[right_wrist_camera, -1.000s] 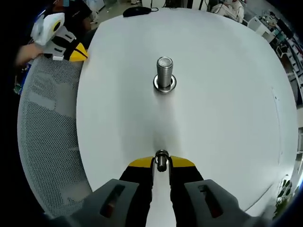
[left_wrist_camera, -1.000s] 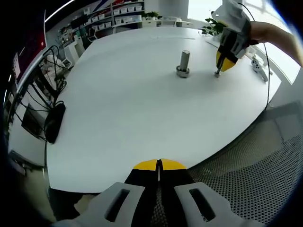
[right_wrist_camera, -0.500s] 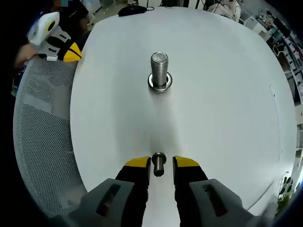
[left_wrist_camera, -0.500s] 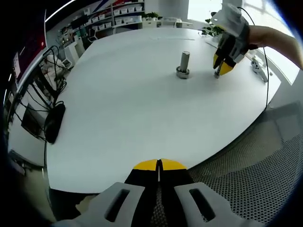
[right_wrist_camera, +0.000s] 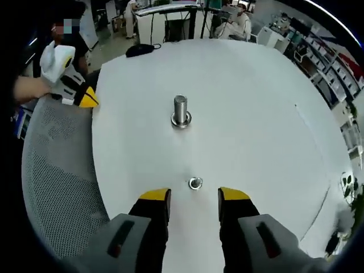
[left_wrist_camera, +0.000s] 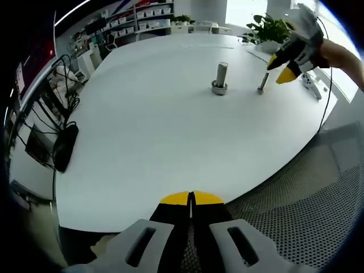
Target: Place the washer onto the threaded stud by aligning its center hole with the stud, sliding it down to the base, and recovering from edge contact or off-axis alignment until the washer reaches the visible bottom stop.
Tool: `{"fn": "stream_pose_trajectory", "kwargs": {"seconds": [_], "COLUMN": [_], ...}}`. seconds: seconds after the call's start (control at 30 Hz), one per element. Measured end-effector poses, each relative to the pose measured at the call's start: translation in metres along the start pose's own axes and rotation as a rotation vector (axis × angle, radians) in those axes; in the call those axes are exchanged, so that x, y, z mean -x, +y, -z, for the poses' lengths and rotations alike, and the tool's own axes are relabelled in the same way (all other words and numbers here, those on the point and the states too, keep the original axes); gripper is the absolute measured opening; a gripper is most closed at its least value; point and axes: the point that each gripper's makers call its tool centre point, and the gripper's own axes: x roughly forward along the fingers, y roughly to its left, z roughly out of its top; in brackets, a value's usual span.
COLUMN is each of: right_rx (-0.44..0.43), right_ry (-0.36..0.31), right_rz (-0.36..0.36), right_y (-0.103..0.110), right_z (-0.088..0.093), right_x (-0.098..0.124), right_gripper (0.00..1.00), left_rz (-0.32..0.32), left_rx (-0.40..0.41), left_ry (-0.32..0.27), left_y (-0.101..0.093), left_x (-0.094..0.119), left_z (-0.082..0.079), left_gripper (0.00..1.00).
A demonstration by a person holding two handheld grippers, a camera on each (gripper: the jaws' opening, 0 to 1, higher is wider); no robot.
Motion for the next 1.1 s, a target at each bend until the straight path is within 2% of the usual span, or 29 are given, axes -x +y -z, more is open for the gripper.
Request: {"fn": "stream_pose_trajectory", "kwargs": {"seconds": [0.27, 0.37, 0.5, 0.7, 0.83, 0.87, 0.97, 1.03, 1.1], "right_rx": [-0.176, -0.24, -0.334, -0.467, -0.576, -0.589, -0.642, -0.638, -0.637], "right_ry": [-0.176, -0.214, -0.275, -0.301, -0.326, -0.333, -0.414, -0.423, -0.422], "right_rz": [0.02, 0.052, 0.044, 0.062, 0.087, 0.089, 0.1, 0.097, 0.106], "right_y": [-0.005, -0.009, -0.003, 0.008, 0.017, 0.019, 0.027, 0.036, 0.044], "right_z": [0.002, 0.011, 0.022, 0.054, 0.075, 0.078, 0.08, 0.084, 0.088], "right_x": [0.031, 0.045, 0.057, 0.069, 0.074, 0.075, 0.081, 0.082, 0.08], "right_gripper": [0.39, 0.4, 0.42, 0.44, 0.45, 0.46, 0.48, 0.52, 0.52], "left_rz": [0.003, 0.004, 0.005, 0.002, 0.015, 0.014, 0.012, 0.015, 0.017], "left_rx": [-0.013, -0.016, -0.007, -0.018, -0.037, -0.035, -0.033, -0.044, -0.048], "left_ry": [0.022, 0.027, 0.018, -0.001, 0.044, 0.043, 0.047, 0.078, 0.081], "left_y": [-0.002, -0.003, -0.002, -0.003, -0.006, -0.006, -0.006, -0.008, -0.009], "left_x": [0.0, -0.001, 0.0, 0.002, 0.0, 0.0, 0.0, 0.0, 0.0], "left_z": [0.003, 0.004, 0.003, 0.0, 0.007, 0.007, 0.007, 0.012, 0.013], "left_gripper": [0.0, 0.0, 0.0, 0.0, 0.0, 0.0, 0.0, 0.0, 0.0]}}
